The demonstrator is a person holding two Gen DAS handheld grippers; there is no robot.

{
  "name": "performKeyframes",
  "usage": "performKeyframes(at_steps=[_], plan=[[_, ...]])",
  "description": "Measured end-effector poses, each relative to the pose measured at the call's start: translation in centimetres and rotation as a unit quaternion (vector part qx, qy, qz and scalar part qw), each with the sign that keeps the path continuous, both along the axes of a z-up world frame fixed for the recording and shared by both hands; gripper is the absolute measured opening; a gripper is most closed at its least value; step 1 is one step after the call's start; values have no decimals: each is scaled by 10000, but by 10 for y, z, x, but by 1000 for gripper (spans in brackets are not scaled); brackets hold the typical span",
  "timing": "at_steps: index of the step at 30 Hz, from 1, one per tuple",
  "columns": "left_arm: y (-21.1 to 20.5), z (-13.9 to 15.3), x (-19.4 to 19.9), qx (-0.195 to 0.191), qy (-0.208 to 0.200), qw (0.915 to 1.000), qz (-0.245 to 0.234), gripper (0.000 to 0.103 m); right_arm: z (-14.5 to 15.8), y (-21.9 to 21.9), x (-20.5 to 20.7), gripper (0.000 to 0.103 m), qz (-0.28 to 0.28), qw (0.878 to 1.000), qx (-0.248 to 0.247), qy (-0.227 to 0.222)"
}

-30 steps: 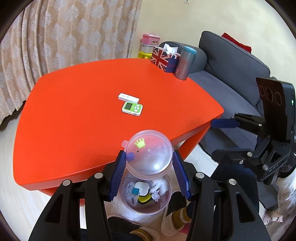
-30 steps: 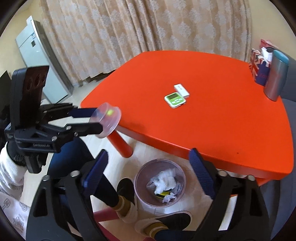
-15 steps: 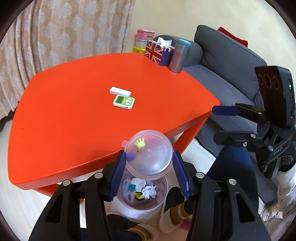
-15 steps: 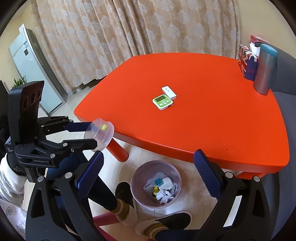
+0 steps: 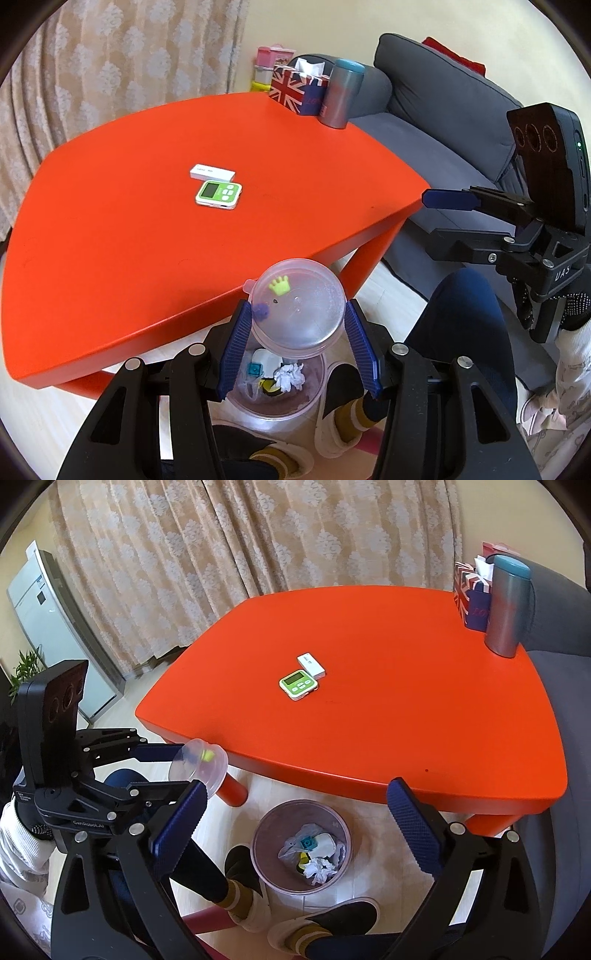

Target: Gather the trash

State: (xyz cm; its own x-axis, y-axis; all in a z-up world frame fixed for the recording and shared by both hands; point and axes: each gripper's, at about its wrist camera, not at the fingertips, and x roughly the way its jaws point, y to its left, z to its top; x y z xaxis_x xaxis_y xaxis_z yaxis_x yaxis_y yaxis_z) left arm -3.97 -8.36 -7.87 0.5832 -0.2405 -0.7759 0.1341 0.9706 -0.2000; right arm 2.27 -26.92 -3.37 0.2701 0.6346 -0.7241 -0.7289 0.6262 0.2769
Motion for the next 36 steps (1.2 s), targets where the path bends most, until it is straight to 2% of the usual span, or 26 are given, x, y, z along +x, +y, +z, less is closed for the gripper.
performKeyframes(at_steps=[1,2,3,26,36], plan=[[0,0,1,-3,-11,10000,18,58,0,-1,0,96,-8,10000,0,1],[0,0,2,-7,-52,10000,52,82,0,-1,0,96,-19,10000,0,2],[1,2,2,-13,-146,9998,112,94,0,-2,0,96,-33,10000,-1,5],[28,14,0,24,-224,9984,525,96,6,11,4,96,47,10000,-24,-24],[43,24,30,89,-190,9984,523,96,18,25,25,98,61,9998,-166,-114]])
